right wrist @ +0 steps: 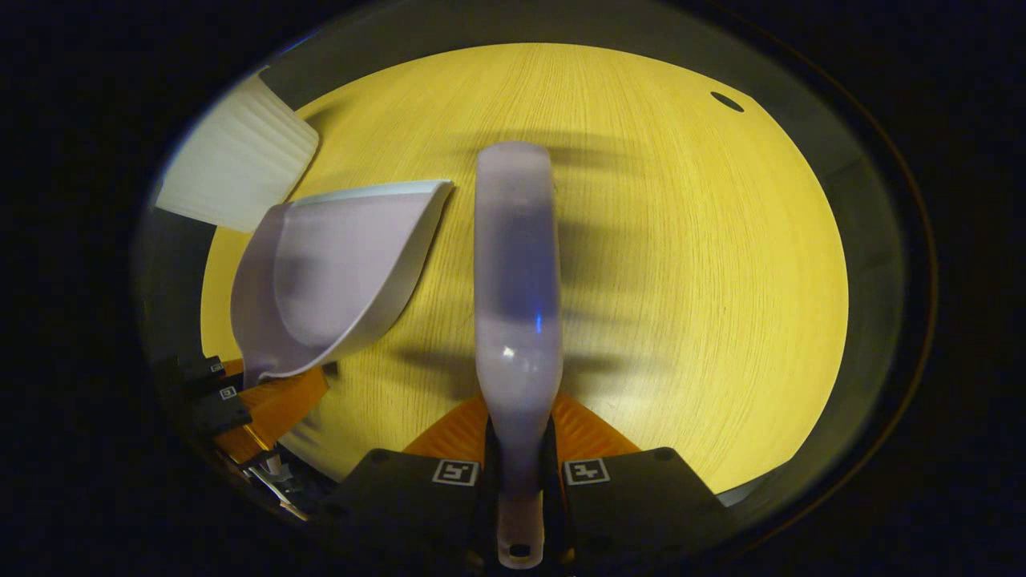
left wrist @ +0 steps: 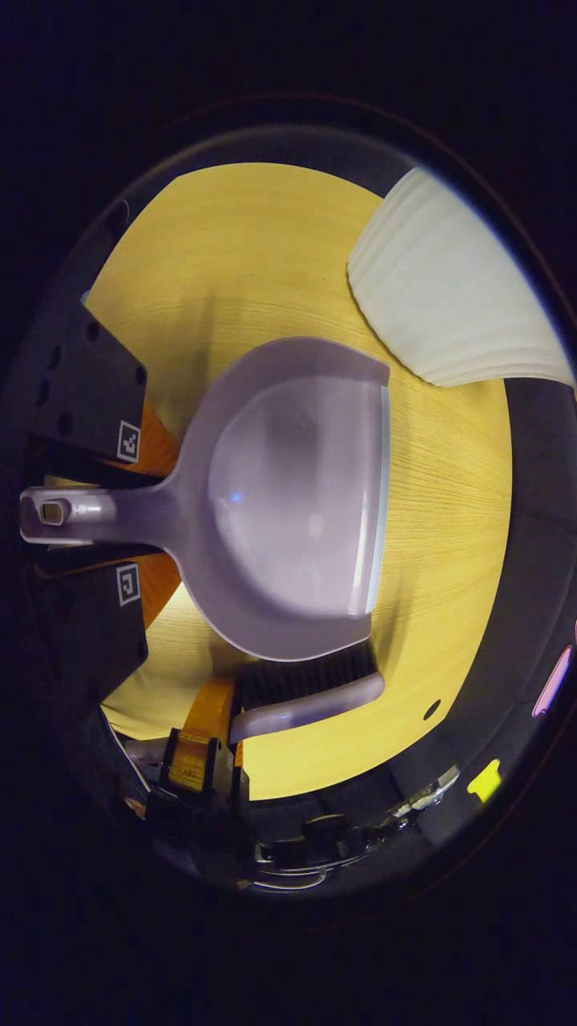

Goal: Pick up the small broom and dustpan from the desktop, sweep the trash into the dustpan with the broom, and then empty the trash into the garbage bin.

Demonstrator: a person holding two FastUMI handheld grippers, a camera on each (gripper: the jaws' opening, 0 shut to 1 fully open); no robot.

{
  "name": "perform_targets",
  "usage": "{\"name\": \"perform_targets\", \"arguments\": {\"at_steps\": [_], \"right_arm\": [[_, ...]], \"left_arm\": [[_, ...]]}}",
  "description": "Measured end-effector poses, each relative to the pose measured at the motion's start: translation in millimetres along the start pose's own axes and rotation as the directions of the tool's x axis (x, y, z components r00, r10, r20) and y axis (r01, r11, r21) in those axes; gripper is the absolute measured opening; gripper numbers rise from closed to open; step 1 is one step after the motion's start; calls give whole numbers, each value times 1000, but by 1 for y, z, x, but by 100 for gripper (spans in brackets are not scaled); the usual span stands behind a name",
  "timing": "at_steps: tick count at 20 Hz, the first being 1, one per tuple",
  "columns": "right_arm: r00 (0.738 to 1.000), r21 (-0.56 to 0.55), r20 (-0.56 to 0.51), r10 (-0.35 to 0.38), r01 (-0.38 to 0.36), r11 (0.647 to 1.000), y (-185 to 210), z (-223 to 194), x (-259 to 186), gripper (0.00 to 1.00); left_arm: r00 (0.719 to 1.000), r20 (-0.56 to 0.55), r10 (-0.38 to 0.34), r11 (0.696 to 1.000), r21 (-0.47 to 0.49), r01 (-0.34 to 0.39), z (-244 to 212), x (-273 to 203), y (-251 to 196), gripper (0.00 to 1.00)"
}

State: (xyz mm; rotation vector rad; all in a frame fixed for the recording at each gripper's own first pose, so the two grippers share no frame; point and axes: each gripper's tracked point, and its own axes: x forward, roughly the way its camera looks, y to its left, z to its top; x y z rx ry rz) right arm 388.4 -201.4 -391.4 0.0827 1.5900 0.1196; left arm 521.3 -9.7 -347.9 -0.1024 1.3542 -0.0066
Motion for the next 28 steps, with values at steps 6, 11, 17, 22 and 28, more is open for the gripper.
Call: {"name": "perform_targets", "arguments": {"at_steps": [6, 11, 17, 22, 28], "right_arm": [[997, 50, -73, 37, -34, 998, 6, -6, -2, 28], [997, 26, -52, 54, -53, 998, 3, -3, -9, 74], [990, -42, 100, 103, -99, 994, 0, -3, -55, 97], [884, -94, 450, 129, -97, 991, -2, -5, -162, 96], [493, -100, 861, 124, -76, 992, 2, -26, -261, 96]], "left_arm": [[1000, -20, 17, 1000, 24, -16, 2, 2, 1, 31], [999, -32, 1, 999, 45, 0, 2, 0, -11, 80], [993, 107, 44, 999, 23, -47, -15, -61, -19, 81], [856, 516, -19, 1000, 23, 8, -28, -174, -43, 80], [488, 871, -53, 990, 109, -86, -77, -277, -50, 80]]}}
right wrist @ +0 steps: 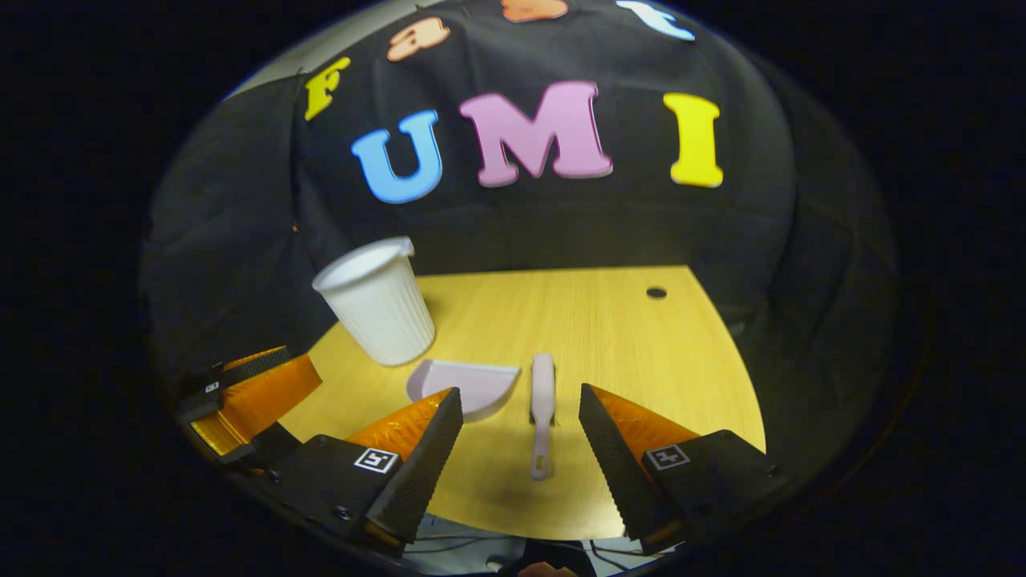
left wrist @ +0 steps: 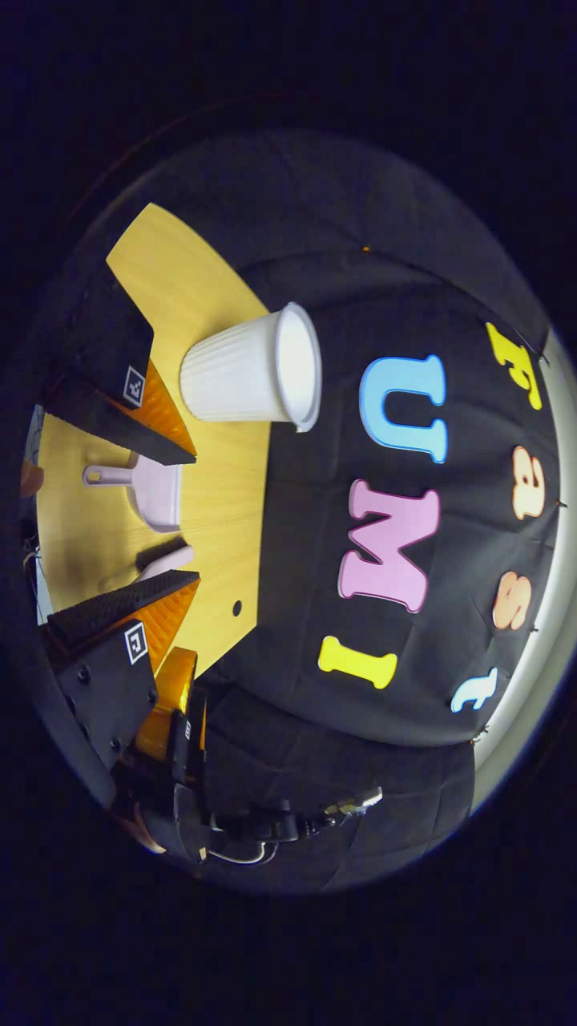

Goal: Pick up the small broom and dustpan from the desktop, sweep the trash into the dustpan with the broom, and then empty the trash into the garbage bin.

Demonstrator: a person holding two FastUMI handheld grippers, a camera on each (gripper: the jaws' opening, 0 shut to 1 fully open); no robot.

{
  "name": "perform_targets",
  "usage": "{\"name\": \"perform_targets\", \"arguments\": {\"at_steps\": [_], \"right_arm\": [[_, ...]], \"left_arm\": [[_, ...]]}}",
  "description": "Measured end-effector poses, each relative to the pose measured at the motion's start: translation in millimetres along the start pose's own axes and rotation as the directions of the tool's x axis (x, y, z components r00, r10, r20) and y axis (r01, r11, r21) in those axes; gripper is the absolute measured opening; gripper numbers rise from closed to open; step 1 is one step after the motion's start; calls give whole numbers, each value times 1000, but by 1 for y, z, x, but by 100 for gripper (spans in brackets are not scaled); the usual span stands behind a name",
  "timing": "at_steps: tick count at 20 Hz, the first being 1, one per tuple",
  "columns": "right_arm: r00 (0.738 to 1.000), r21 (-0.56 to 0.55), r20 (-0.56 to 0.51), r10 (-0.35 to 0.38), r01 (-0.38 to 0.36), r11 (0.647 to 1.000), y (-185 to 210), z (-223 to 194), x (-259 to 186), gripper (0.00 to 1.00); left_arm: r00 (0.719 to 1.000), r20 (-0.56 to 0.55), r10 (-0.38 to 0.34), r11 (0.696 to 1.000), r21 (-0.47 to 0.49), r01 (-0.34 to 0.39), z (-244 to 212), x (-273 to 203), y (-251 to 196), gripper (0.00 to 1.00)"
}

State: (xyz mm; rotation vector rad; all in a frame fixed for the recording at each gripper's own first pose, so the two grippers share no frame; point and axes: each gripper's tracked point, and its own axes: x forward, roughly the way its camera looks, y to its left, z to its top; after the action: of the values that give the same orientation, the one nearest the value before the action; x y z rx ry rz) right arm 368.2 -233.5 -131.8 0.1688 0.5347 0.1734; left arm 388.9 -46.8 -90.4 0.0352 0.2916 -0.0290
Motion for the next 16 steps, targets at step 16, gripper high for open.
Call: {"name": "perform_targets", "arguments": {"at_steps": [16], "right_arm": [[948, -94, 311, 64, -37, 995, 38, 31, -25, 95]], "left_arm": [[974, 226, 8, 1000, 8, -10, 41, -54, 12, 78]]}}
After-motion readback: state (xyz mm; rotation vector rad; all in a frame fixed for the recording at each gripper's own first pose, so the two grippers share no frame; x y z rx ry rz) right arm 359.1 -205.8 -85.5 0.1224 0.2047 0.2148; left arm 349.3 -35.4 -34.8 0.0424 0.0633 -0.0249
